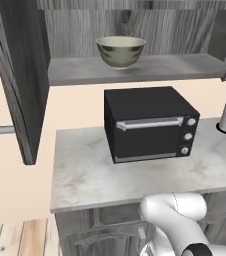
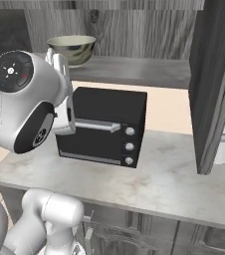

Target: Move the bowls from the cabinet to the plates on the dining table.

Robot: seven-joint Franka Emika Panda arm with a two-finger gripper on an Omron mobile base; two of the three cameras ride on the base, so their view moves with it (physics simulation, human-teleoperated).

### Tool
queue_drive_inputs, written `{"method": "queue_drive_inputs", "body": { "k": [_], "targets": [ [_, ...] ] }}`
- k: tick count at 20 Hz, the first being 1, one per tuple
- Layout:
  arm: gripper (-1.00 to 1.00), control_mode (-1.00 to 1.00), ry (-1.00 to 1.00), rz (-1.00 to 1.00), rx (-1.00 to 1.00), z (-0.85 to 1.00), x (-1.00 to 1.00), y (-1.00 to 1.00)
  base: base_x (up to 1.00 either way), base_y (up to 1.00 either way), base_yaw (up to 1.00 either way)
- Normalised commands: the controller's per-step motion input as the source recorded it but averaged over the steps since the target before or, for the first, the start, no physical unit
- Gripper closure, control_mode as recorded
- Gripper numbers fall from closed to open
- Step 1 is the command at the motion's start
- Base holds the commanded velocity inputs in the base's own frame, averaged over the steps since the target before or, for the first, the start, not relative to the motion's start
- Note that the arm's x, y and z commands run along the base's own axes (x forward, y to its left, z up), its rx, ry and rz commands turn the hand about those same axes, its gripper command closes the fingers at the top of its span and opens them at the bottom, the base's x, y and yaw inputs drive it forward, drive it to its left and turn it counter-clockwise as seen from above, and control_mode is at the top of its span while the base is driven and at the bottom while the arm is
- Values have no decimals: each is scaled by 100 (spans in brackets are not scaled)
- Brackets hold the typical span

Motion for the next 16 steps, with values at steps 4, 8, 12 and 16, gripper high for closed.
{"method": "queue_drive_inputs", "body": {
  "k": [4,8,12,16],
  "targets": [
    [-100,100,0,0,0,0,0,0,1,-5,20],
    [-100,100,0,0,0,0,0,0,27,12,0],
    [-100,100,0,0,0,0,0,0,54,15,0],
    [-100,100,0,0,0,0,0,0,52,11,3]
  ]
}}
